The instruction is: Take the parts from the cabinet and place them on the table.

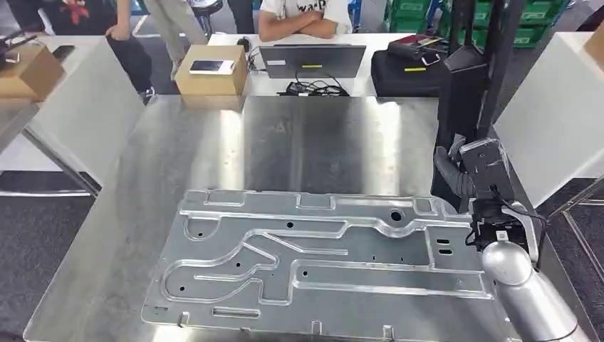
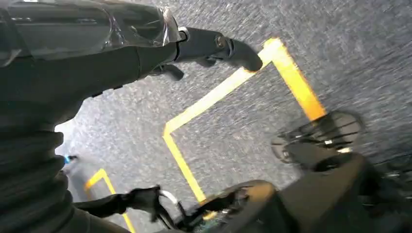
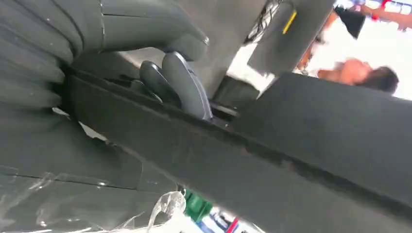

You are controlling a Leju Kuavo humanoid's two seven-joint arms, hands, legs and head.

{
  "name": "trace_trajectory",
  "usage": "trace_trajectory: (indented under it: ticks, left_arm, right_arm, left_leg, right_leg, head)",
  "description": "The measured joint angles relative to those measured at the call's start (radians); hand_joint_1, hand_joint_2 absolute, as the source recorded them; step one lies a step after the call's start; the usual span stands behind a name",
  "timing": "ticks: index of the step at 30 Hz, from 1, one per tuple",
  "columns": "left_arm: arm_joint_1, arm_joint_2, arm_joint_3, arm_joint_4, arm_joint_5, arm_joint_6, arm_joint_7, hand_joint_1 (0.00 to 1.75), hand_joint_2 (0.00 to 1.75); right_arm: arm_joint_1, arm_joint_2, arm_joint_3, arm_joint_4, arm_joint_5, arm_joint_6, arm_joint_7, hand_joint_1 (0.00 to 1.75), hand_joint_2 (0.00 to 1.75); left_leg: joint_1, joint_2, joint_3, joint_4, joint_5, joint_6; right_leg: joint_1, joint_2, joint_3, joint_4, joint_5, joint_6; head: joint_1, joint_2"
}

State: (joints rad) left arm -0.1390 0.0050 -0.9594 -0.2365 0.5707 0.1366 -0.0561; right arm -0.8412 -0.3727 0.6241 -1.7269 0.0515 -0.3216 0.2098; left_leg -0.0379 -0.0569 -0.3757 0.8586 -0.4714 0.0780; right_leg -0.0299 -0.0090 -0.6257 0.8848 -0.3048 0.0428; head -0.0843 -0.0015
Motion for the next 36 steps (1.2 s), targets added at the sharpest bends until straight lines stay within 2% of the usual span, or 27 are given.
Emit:
trace_trajectory:
  ticks: [1, 2, 3, 4, 5, 6, 7, 8, 9, 11, 12, 13, 14, 15, 16, 19, 25, 30, 35, 36]
  left_arm:
    - [-0.002, 0.002, 0.000, 0.000, -0.002, -0.002, 0.000, 0.00, 1.75]
    - [-0.004, 0.004, 0.000, 0.000, -0.004, -0.003, 0.000, 0.00, 1.75]
    - [-0.006, 0.004, 0.000, 0.000, -0.005, -0.005, 0.000, 0.00, 1.75]
    - [-0.009, 0.004, 0.000, 0.000, -0.006, -0.009, 0.000, 0.00, 1.75]
    - [-0.012, 0.004, 0.000, 0.000, -0.006, -0.013, -0.002, 0.00, 1.75]
    - [-0.015, 0.003, 0.001, 0.000, -0.006, -0.013, -0.002, 0.00, 1.75]
    - [-0.018, 0.003, 0.002, 0.000, -0.005, -0.017, -0.002, 0.00, 1.75]
    - [-0.022, 0.003, 0.003, 0.000, -0.005, -0.016, -0.001, 0.00, 1.75]
    - [-0.021, 0.003, 0.003, 0.000, -0.005, -0.014, 0.000, 0.00, 1.75]
    - [-0.013, 0.003, 0.002, 0.000, -0.005, -0.012, 0.000, 0.00, 1.75]
    - [-0.010, 0.003, 0.003, 0.000, -0.004, -0.011, 0.000, 0.00, 1.75]
    - [-0.011, 0.003, 0.003, 0.000, -0.003, -0.011, 0.001, 0.00, 1.75]
    - [-0.009, 0.003, 0.003, 0.000, 0.001, -0.011, 0.000, 0.00, 1.75]
    - [-0.009, 0.000, 0.003, 0.000, 0.003, -0.011, -0.001, 0.00, 1.75]
    - [-0.010, 0.000, 0.003, 0.000, 0.005, -0.011, -0.001, 0.00, 1.75]
    - [-0.011, -0.001, 0.004, 0.000, 0.008, -0.008, -0.001, 0.00, 1.75]
    - [-0.011, -0.001, 0.005, 0.000, 0.018, 0.000, -0.002, 0.00, 1.75]
    - [-0.010, -0.001, 0.005, 0.000, 0.024, 0.002, -0.006, 0.00, 1.75]
    - [-0.006, -0.001, 0.005, 0.000, 0.027, 0.002, -0.008, 0.00, 1.75]
    - [-0.004, 0.000, 0.006, 0.000, 0.029, 0.002, -0.010, 0.00, 1.75]
  right_arm:
    - [-0.007, 0.008, 0.007, 0.000, 0.005, 0.006, -0.002, 1.75, 1.75]
    - [-0.012, 0.020, 0.013, 0.000, 0.011, 0.010, -0.005, 1.75, 1.75]
    - [-0.014, 0.023, 0.016, 0.000, 0.014, 0.014, -0.008, 1.75, 1.75]
    - [-0.015, 0.029, 0.019, 0.000, 0.017, 0.018, -0.009, 1.75, 1.75]
    - [-0.015, 0.034, 0.024, 0.000, 0.021, 0.019, -0.009, 1.75, 1.75]
    - [-0.013, 0.037, 0.030, 0.001, 0.025, 0.021, -0.009, 1.75, 1.75]
    - [-0.010, 0.038, 0.034, 0.002, 0.030, 0.024, -0.009, 1.75, 1.75]
    - [-0.010, 0.038, 0.037, 0.003, 0.034, 0.026, -0.009, 1.75, 1.75]
    - [-0.010, 0.038, 0.039, 0.004, 0.038, 0.029, -0.009, 1.75, 1.75]
    - [-0.012, 0.037, 0.040, 0.004, 0.046, 0.032, -0.006, 1.75, 1.75]
    - [-0.015, 0.033, 0.040, 0.005, 0.056, 0.036, 0.000, 1.75, 1.75]
    - [-0.016, 0.030, 0.040, 0.005, 0.063, 0.041, 0.008, 1.75, 1.75]
    - [-0.016, 0.024, 0.040, 0.006, 0.068, 0.046, 0.018, 1.75, 1.75]
    - [-0.016, 0.019, 0.040, 0.006, 0.075, 0.053, 0.026, 1.75, 1.75]
    - [-0.016, 0.014, 0.039, 0.007, 0.082, 0.059, 0.032, 1.75, 1.75]
    - [-0.025, 0.004, 0.039, 0.007, 0.115, 0.080, 0.050, 1.75, 1.75]
    - [-0.039, -0.017, 0.048, 0.011, 0.235, 0.144, 0.089, 1.75, 1.75]
    - [-0.045, -0.043, 0.074, 0.028, 0.360, 0.240, 0.106, 1.75, 1.75]
    - [-0.024, -0.069, 0.109, 0.056, 0.463, 0.298, 0.097, 1.75, 1.75]
    - [-0.019, -0.076, 0.115, 0.061, 0.476, 0.305, 0.097, 1.75, 1.75]
  left_leg:
    - [0.000, 0.000, -0.007, 0.005, -0.002, -0.001]
    - [0.001, 0.014, -0.025, 0.051, -0.006, -0.009]
    - [0.006, 0.025, -0.069, 0.130, -0.017, -0.018]
    - [0.014, 0.032, -0.128, 0.224, -0.049, -0.028]
    - [0.021, 0.035, -0.184, 0.303, -0.094, -0.038]
    - [0.025, 0.036, -0.224, 0.353, -0.134, -0.043]
    - [0.030, 0.038, -0.243, 0.359, -0.143, -0.048]
    - [0.032, 0.040, -0.241, 0.322, -0.117, -0.051]
    - [0.036, 0.040, -0.222, 0.252, -0.060, -0.050]
    - [0.039, 0.047, -0.169, 0.058, 0.092, -0.049]
    - [0.035, 0.051, -0.167, 0.024, 0.086, -0.045]
    - [0.027, 0.051, -0.167, 0.018, 0.074, -0.037]
    - [0.026, 0.050, -0.164, 0.027, 0.088, -0.029]
    - [0.035, 0.049, -0.164, 0.020, 0.095, -0.037]
    - [0.032, 0.048, -0.165, 0.022, 0.095, -0.038]
    - [0.030, 0.046, -0.165, 0.022, 0.094, -0.037]
    - [0.025, 0.046, -0.167, 0.014, 0.094, -0.035]
    - [0.025, 0.048, -0.170, 0.006, 0.098, -0.028]
    - [0.026, 0.047, -0.171, -0.003, 0.102, -0.025]
    - [0.025, 0.047, -0.170, -0.003, 0.102, -0.025]
  right_leg:
    - [-0.007, -0.004, 0.011, 0.000, 0.001, -0.006]
    - [-0.006, -0.004, 0.019, -0.001, -0.004, -0.012]
    - [-0.006, -0.006, 0.022, -0.001, -0.009, -0.017]
    - [-0.006, -0.006, 0.023, -0.001, -0.015, -0.019]
    - [-0.006, -0.006, 0.026, -0.001, -0.022, -0.018]
    - [-0.006, -0.005, 0.030, 0.000, -0.028, -0.017]
    - [-0.007, -0.005, 0.037, 0.000, -0.035, -0.016]
    - [-0.008, -0.005, 0.045, 0.001, -0.043, -0.012]
    - [-0.008, -0.004, 0.054, 0.001, -0.050, -0.009]
    - [-0.009, -0.003, 0.070, -0.001, -0.061, -0.002]
    - [-0.008, -0.002, 0.071, 0.000, -0.062, 0.003]
    - [-0.007, -0.001, 0.064, -0.001, -0.062, 0.006]
    - [-0.007, -0.001, 0.063, -0.001, -0.064, 0.013]
    - [0.001, 0.000, 0.060, 0.011, -0.079, 0.011]
    - [-0.001, 0.002, 0.058, 0.012, -0.064, -0.015]
    - [0.000, -0.003, 0.061, 0.009, -0.059, -0.016]
    - [-0.001, -0.007, 0.066, -0.019, -0.055, -0.013]
    - [-0.001, -0.007, 0.062, -0.031, -0.050, 0.004]
    - [-0.001, -0.008, 0.057, -0.032, -0.050, 0.005]
    - [0.000, -0.008, 0.057, -0.032, -0.052, 0.008]
  head:
    - [0.000, 0.000]
    - [-0.001, 0.000]
    - [0.000, 0.000]
    - [0.000, 0.000]
    - [0.000, 0.000]
    - [0.000, 0.000]
    - [-0.001, 0.000]
    - [0.000, 0.000]
    - [-0.001, 0.000]
    - [-0.001, 0.000]
    - [-0.001, 0.000]
    - [-0.001, 0.000]
    - [-0.001, 0.000]
    - [-0.001, 0.000]
    - [-0.001, 0.000]
    - [-0.002, 0.000]
    - [-0.002, 0.000]
    - [-0.003, 0.000]
    - [-0.003, 0.000]
    - [-0.003, 0.000]
